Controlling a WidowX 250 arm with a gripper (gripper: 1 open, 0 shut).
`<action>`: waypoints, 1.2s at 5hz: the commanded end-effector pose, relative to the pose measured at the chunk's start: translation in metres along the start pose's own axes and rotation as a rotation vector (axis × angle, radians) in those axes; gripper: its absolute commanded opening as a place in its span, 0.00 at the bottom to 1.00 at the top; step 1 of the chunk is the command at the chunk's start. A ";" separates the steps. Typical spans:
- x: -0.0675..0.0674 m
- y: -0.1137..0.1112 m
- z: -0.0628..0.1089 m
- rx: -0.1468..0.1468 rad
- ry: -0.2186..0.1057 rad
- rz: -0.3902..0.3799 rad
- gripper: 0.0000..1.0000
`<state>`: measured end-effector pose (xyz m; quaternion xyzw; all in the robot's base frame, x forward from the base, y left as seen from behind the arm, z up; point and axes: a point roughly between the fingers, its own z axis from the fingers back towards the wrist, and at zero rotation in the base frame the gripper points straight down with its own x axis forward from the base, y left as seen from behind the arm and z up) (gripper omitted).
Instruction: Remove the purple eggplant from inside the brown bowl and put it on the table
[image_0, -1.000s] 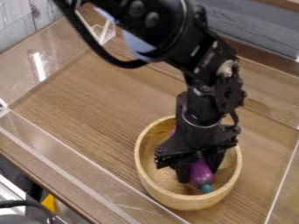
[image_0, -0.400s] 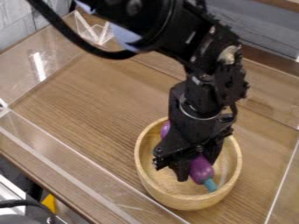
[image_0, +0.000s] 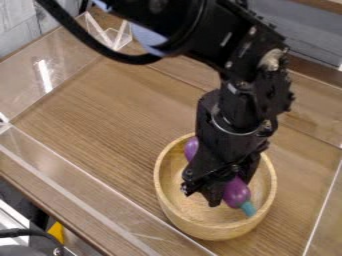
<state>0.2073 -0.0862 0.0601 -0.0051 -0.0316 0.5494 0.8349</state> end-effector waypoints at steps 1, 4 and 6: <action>-0.003 -0.008 0.012 -0.062 -0.009 0.016 0.00; -0.014 -0.007 0.009 -0.061 -0.019 0.011 0.00; -0.009 -0.005 0.018 -0.065 -0.025 0.001 0.00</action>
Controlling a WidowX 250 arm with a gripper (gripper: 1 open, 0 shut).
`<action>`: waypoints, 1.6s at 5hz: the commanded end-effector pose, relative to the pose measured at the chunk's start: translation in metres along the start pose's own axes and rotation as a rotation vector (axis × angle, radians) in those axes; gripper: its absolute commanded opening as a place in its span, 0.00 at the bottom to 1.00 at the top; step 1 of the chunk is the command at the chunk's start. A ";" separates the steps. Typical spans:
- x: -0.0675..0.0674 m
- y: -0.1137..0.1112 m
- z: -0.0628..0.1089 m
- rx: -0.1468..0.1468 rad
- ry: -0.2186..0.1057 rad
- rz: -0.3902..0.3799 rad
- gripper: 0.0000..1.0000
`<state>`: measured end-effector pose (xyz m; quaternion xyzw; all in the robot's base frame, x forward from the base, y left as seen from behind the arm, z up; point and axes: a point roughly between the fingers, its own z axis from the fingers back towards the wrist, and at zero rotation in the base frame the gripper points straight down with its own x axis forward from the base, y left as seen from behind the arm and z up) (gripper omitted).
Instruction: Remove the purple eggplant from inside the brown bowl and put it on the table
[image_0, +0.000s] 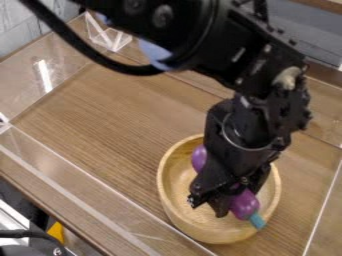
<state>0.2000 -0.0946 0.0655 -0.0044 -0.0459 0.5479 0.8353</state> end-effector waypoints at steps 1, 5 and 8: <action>0.011 -0.009 0.019 -0.052 -0.003 0.004 0.00; 0.015 -0.019 0.029 -0.054 0.020 0.116 0.00; 0.011 -0.029 0.022 -0.070 0.057 -0.013 0.00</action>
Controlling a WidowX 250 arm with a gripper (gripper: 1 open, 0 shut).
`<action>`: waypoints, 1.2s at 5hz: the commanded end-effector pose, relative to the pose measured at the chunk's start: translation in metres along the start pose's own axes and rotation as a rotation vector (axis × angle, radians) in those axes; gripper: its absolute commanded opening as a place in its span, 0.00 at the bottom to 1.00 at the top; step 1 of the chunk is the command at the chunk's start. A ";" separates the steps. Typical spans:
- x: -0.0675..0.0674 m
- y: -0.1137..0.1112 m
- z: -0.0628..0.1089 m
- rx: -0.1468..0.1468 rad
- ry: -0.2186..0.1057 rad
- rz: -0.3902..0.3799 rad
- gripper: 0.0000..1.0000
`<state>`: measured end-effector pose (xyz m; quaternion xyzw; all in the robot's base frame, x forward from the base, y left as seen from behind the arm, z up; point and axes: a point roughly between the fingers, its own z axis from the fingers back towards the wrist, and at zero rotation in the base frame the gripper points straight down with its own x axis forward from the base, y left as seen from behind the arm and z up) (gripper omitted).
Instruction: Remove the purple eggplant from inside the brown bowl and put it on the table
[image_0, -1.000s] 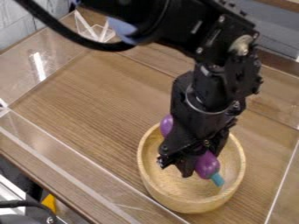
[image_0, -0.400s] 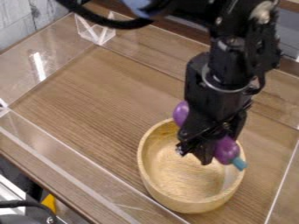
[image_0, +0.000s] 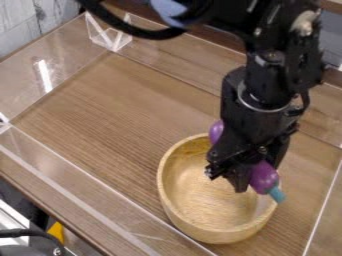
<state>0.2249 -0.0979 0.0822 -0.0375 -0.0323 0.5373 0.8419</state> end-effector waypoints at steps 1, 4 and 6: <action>0.003 -0.001 0.002 -0.042 0.004 0.035 0.00; 0.003 0.017 0.002 -0.053 0.007 0.063 0.00; -0.008 0.015 -0.004 -0.057 0.018 0.070 0.00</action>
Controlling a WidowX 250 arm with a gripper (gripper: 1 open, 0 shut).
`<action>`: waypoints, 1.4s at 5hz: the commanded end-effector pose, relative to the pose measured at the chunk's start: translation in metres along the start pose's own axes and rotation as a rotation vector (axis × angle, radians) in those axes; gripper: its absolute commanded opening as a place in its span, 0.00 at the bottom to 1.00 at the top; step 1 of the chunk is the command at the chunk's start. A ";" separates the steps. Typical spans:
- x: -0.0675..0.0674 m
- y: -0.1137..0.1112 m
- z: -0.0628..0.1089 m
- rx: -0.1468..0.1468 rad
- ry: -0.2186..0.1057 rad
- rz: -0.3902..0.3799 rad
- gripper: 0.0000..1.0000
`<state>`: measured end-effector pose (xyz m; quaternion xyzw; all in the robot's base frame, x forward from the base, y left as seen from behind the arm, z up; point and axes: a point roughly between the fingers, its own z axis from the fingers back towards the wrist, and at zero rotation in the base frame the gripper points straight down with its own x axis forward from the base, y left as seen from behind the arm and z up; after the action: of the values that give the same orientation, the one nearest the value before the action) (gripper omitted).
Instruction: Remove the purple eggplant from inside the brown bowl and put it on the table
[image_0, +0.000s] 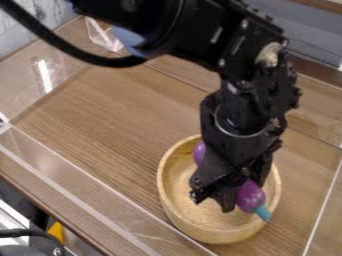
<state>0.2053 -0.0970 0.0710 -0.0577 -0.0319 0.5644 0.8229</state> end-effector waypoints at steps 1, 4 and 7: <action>-0.009 -0.014 0.022 -0.026 0.011 -0.054 0.00; 0.005 -0.040 0.041 -0.099 0.037 -0.086 0.00; 0.041 -0.045 0.008 -0.144 0.043 -0.036 0.00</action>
<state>0.2569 -0.0743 0.0757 -0.1165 -0.0440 0.5449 0.8292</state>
